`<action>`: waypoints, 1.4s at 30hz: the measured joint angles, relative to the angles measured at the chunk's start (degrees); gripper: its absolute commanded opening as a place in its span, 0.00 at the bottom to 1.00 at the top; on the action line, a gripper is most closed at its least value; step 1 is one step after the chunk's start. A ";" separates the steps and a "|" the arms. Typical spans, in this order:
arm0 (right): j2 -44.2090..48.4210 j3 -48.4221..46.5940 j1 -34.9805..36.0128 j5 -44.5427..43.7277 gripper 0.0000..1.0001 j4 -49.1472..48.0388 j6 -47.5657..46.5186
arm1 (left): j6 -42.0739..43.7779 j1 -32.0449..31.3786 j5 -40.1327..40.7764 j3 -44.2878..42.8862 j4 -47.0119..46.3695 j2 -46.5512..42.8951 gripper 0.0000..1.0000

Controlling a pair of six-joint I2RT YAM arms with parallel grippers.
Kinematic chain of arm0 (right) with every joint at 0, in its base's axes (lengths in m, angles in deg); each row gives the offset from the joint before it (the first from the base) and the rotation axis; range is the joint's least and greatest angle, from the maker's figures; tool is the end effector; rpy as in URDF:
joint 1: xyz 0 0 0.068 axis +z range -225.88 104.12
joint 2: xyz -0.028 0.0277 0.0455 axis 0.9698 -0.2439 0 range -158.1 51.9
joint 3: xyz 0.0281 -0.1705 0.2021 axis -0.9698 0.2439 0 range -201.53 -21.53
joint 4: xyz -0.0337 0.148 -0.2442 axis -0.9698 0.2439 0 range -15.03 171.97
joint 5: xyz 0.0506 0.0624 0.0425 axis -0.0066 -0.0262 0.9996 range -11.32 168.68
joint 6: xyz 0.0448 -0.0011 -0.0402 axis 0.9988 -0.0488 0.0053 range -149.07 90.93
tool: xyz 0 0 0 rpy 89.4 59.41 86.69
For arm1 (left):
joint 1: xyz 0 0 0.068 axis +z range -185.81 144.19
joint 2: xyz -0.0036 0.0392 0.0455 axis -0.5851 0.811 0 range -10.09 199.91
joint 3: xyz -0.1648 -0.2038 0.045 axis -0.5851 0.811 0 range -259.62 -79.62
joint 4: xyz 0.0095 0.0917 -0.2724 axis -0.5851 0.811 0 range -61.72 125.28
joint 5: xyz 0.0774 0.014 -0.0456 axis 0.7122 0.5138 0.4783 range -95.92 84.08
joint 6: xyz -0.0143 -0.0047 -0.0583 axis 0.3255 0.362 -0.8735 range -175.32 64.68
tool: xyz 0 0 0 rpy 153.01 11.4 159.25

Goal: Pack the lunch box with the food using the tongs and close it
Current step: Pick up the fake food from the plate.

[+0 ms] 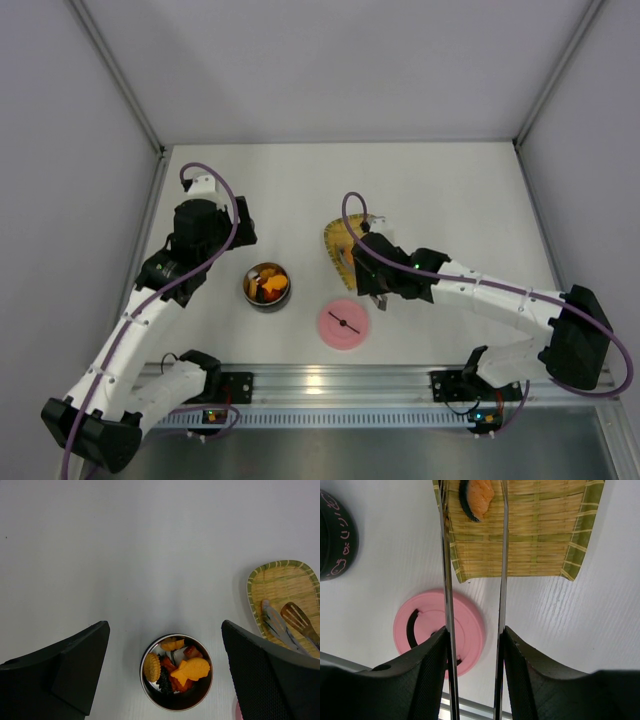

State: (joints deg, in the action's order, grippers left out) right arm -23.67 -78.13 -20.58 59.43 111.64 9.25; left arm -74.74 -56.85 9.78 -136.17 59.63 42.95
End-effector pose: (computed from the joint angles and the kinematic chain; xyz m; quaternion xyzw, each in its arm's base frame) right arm 0.1822 0.2374 0.2346 -0.0903 0.9389 0.1031 0.3158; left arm 0.2259 -0.0741 0.3407 -0.0585 0.8493 -0.0671 0.5203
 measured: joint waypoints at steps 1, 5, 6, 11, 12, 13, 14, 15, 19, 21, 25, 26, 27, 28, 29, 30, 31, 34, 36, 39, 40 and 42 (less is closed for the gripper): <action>0.00 0.02 0.00 0.11 0.45 -0.28 0.17 | 0.02 0.00 0.02 0.00 0.00 0.00 0.99; 0.00 0.72 0.00 0.63 0.44 -1.22 0.52 | 0.00 0.00 0.00 0.00 0.00 0.00 0.99; 0.00 0.90 -0.02 0.74 0.44 -1.18 0.70 | 0.00 0.00 0.00 0.00 0.00 0.00 0.99; 0.22 2.36 -0.90 1.40 0.45 -1.88 1.36 | 0.00 0.00 0.00 0.00 0.00 0.00 0.99; 0.31 2.99 -1.40 1.49 0.45 -1.95 1.55 | 0.00 0.00 0.00 0.00 0.00 0.00 0.98; 0.44 3.61 -1.90 1.81 0.45 -2.05 1.77 | 0.00 0.00 0.00 0.00 -0.02 0.00 0.98; 0.68 4.37 -2.38 2.12 0.44 -2.27 1.99 | 0.00 0.00 0.00 0.00 -0.02 0.00 0.98; 0.87 4.96 -2.78 2.54 0.44 -2.45 2.12 | 0.02 0.00 0.02 0.00 -0.02 0.00 0.98; 1.38 6.01 -3.45 4.15 0.44 -3.06 2.69 | 0.00 0.00 0.02 0.00 0.00 0.00 0.99; 1.40 6.01 -3.45 4.98 0.43 -3.74 2.82 | 0.02 0.00 0.00 0.00 -0.02 0.00 0.99; 1.40 6.01 -3.48 6.36 0.41 -4.57 2.84 | 0.02 0.00 0.00 0.00 -0.02 0.00 0.99; 1.40 6.01 -3.48 6.47 0.41 -4.57 2.84 | 0.02 0.00 0.00 0.00 -0.02 0.00 0.99; 1.40 6.01 -3.48 6.60 0.41 -4.59 2.84 | 0.00 0.00 0.00 0.00 0.00 0.00 0.99; 1.40 6.01 -3.48 6.73 0.41 -4.59 2.84 | 0.00 0.00 0.00 0.00 -0.02 0.00 0.99; 1.40 6.01 -3.48 6.75 0.39 -4.59 2.84 | 0.00 0.00 0.00 0.00 -0.02 0.00 0.99; 1.38 6.01 -3.48 6.80 0.39 -4.59 2.82 | 0.00 0.00 0.00 0.00 -0.02 0.00 0.98; 1.40 6.01 -3.48 6.80 0.38 -4.59 2.82 | 0.00 0.00 0.00 0.00 0.00 0.00 0.99; 1.40 6.01 -3.48 6.93 0.35 -4.59 2.82 | 0.00 0.00 0.00 0.00 -0.02 0.00 0.99; 1.40 6.01 -3.48 6.93 0.31 -4.57 2.80 | 0.00 0.00 0.00 0.00 0.00 0.00 0.99; 1.40 6.01 -3.48 6.91 0.27 -4.55 2.80 | 0.00 0.00 0.00 0.00 0.00 0.00 0.99; 1.40 6.01 -3.48 6.91 0.27 -4.55 2.80 | 0.00 0.00 0.00 0.00 0.00 0.00 0.98; 1.66 6.01 -3.48 6.86 0.27 -4.50 2.80 | 0.00 0.00 0.00 0.00 -0.02 0.00 0.99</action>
State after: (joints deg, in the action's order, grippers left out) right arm -22.01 -72.12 -24.05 66.29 107.14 12.05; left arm -74.74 -56.85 9.78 -136.17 59.61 42.95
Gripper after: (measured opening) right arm 0.317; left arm 0.986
